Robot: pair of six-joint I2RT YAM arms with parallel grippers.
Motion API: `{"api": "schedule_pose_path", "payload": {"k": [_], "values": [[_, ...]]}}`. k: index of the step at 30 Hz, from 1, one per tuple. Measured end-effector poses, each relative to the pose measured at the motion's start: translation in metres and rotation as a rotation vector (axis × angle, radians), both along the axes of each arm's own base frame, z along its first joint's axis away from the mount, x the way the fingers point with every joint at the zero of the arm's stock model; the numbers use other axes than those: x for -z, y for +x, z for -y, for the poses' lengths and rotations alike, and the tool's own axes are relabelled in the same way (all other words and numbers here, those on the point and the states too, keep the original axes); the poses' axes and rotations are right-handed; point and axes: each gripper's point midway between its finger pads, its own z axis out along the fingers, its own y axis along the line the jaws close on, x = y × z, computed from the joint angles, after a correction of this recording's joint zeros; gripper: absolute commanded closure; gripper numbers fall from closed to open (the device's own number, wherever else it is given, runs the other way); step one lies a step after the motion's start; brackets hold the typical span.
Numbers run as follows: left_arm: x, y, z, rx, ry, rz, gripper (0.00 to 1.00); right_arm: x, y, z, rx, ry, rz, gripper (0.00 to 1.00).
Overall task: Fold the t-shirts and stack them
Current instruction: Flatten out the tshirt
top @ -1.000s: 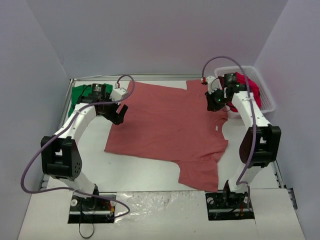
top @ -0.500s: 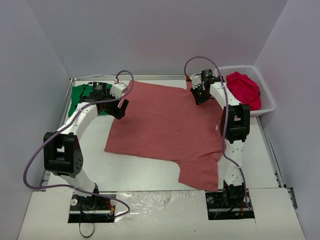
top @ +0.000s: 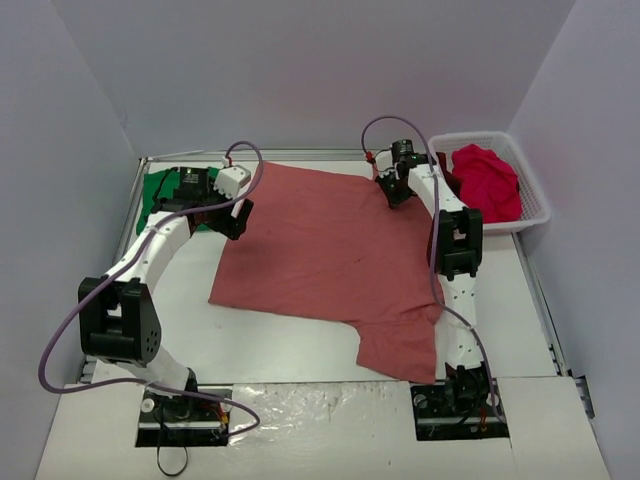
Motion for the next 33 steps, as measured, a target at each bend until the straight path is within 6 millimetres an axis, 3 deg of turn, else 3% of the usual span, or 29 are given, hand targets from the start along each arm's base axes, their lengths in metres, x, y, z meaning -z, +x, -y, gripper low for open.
{"api": "schedule_pose_path", "payload": {"k": [10,19,25,30,33], "values": [[0.001,-0.001,-0.011,-0.042,0.014,0.008,0.16,-0.003,0.042,-0.038,-0.058,0.014,0.102,1.00],[0.026,0.000,-0.020,-0.081,0.026,-0.049,0.16,-0.004,0.053,-0.081,-0.159,-0.002,0.175,1.00],[0.033,-0.004,-0.025,-0.097,0.035,-0.066,0.17,-0.008,0.067,-0.083,-0.139,-0.058,0.248,1.00],[0.029,-0.005,-0.027,-0.100,0.040,-0.055,0.16,-0.014,0.083,-0.068,-0.070,-0.128,0.323,1.00],[0.017,-0.008,-0.028,-0.096,0.043,-0.034,0.14,-0.024,0.078,-0.058,-0.028,-0.160,0.333,1.00]]}}
